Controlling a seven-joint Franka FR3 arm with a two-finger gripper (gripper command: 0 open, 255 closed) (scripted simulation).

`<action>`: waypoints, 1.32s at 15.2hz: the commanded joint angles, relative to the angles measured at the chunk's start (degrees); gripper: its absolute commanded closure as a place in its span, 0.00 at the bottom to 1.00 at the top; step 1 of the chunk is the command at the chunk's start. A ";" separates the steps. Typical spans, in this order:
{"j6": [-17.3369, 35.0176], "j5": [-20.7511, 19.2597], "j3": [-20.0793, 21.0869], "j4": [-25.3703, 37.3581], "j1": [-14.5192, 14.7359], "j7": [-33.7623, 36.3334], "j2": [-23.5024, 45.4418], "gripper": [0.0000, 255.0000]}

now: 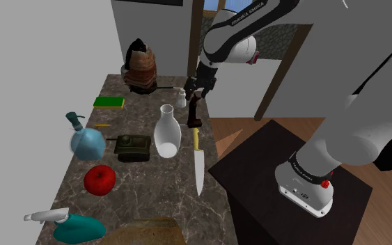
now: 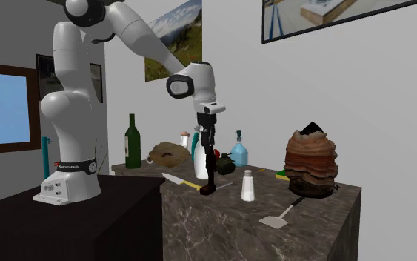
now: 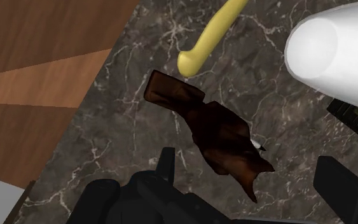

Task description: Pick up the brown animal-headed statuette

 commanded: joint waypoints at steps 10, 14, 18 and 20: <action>2.03 1.13 0.17 -0.36 0.21 -1.07 1.71 1.00; 1.20 0.68 0.07 -0.34 0.12 -0.68 0.89 1.00; -1.76 -0.94 -0.08 0.38 -0.10 1.03 -1.52 1.00; -3.26 -1.65 -0.13 0.83 -0.21 1.81 -2.65 1.00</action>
